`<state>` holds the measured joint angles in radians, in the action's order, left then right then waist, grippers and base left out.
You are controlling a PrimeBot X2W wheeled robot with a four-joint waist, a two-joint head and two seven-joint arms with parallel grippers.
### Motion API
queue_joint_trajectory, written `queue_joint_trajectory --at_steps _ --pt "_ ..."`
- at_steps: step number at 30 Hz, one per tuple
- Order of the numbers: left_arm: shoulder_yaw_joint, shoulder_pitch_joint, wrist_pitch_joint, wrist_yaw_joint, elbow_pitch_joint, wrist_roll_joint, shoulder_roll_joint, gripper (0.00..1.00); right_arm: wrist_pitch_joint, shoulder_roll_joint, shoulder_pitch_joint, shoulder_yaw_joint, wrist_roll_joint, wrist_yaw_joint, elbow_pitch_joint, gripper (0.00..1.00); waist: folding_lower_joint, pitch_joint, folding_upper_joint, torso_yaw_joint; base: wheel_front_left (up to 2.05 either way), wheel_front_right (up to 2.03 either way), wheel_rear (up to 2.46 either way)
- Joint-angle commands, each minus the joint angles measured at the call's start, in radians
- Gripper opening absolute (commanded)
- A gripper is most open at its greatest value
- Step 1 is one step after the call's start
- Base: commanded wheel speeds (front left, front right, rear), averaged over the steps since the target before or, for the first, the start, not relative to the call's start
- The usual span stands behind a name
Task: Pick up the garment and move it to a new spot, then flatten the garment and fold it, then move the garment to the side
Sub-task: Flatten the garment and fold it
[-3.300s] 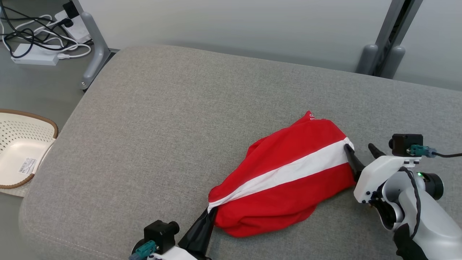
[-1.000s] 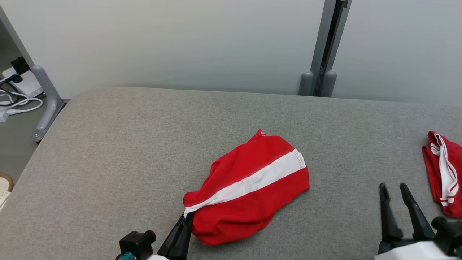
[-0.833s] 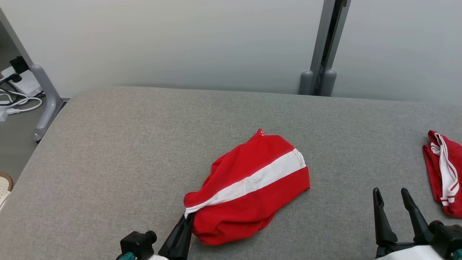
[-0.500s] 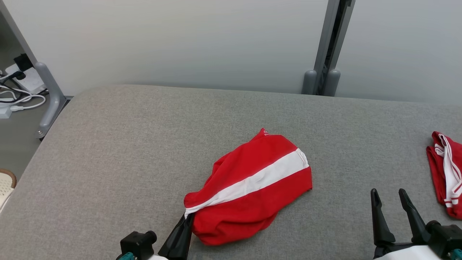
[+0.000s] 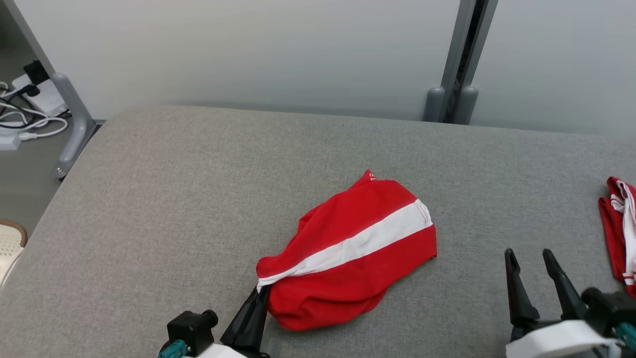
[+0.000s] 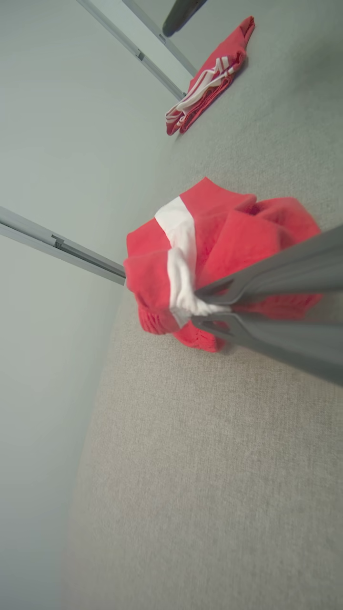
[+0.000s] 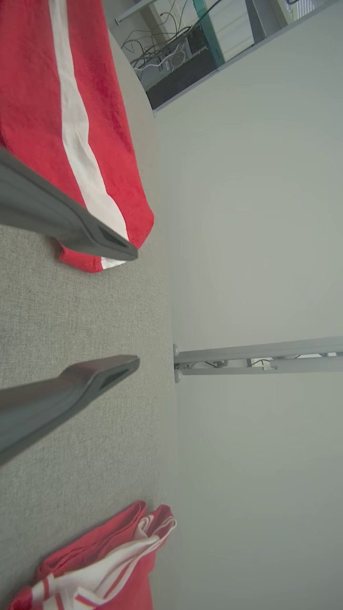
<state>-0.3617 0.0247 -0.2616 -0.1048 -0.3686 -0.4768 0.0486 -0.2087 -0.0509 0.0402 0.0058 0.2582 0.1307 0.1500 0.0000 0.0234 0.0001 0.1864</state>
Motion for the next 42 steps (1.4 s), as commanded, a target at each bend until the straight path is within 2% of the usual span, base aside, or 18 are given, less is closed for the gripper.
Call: queue_joint_trajectory --at_steps 1,4,7,13,21,29,37,40,41,42 --pt "0.001 0.019 -0.004 -0.002 0.01 -0.002 0.004 0.0 0.033 -0.026 -0.035 0.013 0.009 0.0 0.01 1.0 0.0 0.018 -0.0001 0.009 0.0 0.0 0.0" --pt "-0.002 0.023 -0.004 0.001 0.013 0.007 0.004 0.0 0.072 -0.059 -0.076 0.045 0.014 0.0 0.02 1.0 0.0 0.029 -0.0001 0.015 0.0 0.0 0.0" --pt "-0.008 0.035 -0.004 0.0 0.017 0.01 0.004 0.0 0.139 -0.093 -0.157 0.073 0.074 0.0 0.061 1.0 0.0 0.048 -0.0001 0.025 0.0 0.0 0.0" --pt "-0.031 0.063 -0.004 -0.004 0.026 0.011 0.005 0.0 0.289 -0.152 -0.358 0.152 0.209 0.0 0.217 1.0 0.0 0.092 -0.0001 0.057 0.0 0.0 0.0" --pt "-0.067 0.086 -0.004 -0.002 0.03 0.008 0.004 0.0 0.417 -0.207 -0.539 0.287 0.364 0.0 0.417 1.0 0.0 0.126 -0.0001 0.107 0.0 0.0 0.0" --pt "-0.088 0.092 -0.004 0.003 0.034 -0.002 0.004 0.0 0.441 -0.269 -0.61 0.407 0.459 0.0 0.512 1.0 0.0 0.146 -0.0001 0.14 0.0 0.0 0.0" --pt "-0.096 0.1 -0.004 0.008 0.036 -0.012 0.004 0.0 0.429 -0.291 -0.636 0.498 0.542 0.0 0.539 1.0 0.0 0.156 -0.0001 0.144 0.0 0.0 0.0" --pt "-0.097 0.107 -0.004 0.01 0.035 -0.016 0.004 0.0 0.423 -0.299 -0.648 0.525 0.567 0.0 0.546 0.14 0.0 0.16 -0.0001 0.144 0.0 0.0 0.0" --pt "-0.097 0.11 -0.004 0.011 0.035 -0.017 0.004 0.0 0.42 -0.303 -0.651 0.535 0.574 0.0 0.547 0.0 0.0 0.161 -0.0001 0.144 0.0 0.0 0.0" --pt "-0.096 0.112 -0.004 0.012 0.035 -0.016 0.004 0.0 0.412 -0.31 -0.654 0.55 0.586 0.0 0.549 0.0 0.0 0.162 -0.0001 0.144 0.0 0.0 0.0"
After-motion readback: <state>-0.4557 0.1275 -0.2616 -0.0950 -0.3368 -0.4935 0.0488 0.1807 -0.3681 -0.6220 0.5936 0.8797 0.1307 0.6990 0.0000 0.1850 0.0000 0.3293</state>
